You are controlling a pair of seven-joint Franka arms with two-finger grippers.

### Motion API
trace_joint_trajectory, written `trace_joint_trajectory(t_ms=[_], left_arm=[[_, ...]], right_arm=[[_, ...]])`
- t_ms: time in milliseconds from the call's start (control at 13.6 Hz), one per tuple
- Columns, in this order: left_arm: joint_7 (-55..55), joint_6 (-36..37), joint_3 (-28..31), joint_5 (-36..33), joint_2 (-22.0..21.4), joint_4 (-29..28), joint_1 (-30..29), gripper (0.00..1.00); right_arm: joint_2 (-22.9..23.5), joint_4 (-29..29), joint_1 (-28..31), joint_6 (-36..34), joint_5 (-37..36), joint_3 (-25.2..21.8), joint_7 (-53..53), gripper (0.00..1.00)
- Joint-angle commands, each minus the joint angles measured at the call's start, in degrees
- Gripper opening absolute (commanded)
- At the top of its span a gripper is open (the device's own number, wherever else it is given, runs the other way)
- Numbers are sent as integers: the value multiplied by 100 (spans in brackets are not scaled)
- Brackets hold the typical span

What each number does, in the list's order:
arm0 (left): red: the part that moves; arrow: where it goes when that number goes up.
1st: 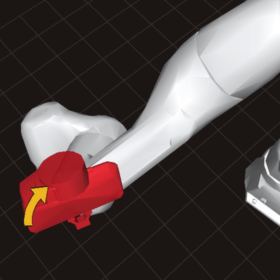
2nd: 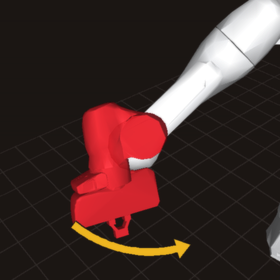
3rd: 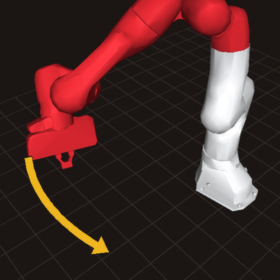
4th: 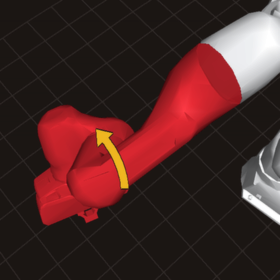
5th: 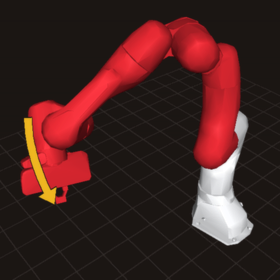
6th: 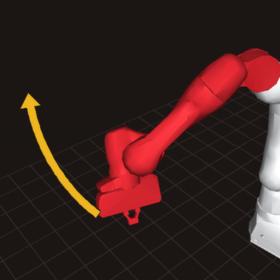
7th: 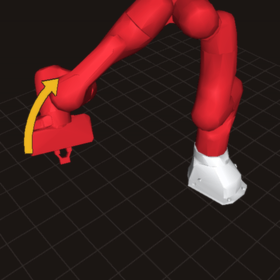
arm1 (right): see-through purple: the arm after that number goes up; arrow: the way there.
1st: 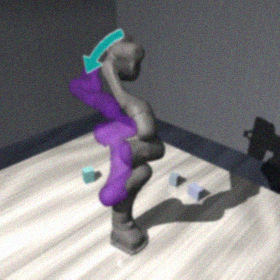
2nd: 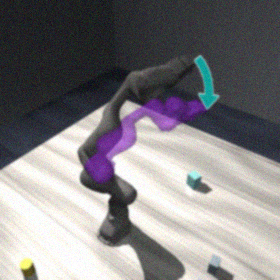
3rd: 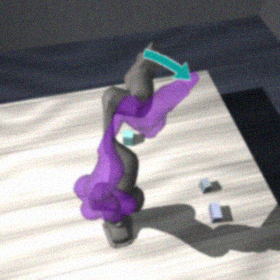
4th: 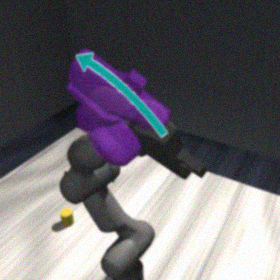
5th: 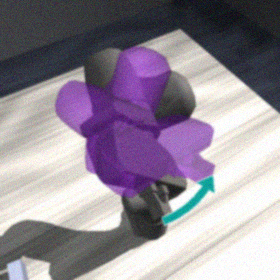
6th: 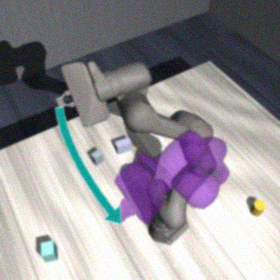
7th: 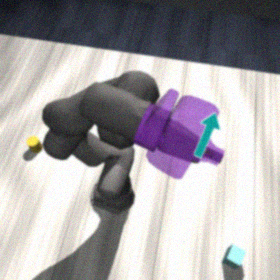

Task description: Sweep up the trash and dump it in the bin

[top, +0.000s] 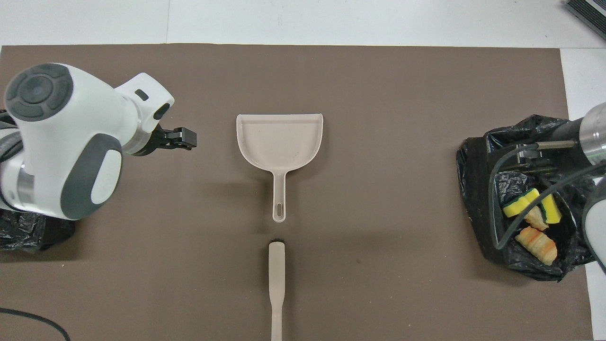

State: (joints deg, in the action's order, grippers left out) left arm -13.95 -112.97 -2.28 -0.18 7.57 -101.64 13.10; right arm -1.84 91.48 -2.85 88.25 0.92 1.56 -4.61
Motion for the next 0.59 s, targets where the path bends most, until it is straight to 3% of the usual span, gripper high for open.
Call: trace_joint_trajectory(t_ms=[0,221,515], left_arm=[[645,406,-53,80,-71,240,-359,100],[1594,854,-44,97,-229,433,-860,100],[1623,1198,-35,106,-475,540,-1125,100]], right_arm=[[52,-226,30,-307,57,-51,268,100],[44,-227,30,-273,-13,-42,233,100],[35,-209,39,-229,4,-42,198,100]])
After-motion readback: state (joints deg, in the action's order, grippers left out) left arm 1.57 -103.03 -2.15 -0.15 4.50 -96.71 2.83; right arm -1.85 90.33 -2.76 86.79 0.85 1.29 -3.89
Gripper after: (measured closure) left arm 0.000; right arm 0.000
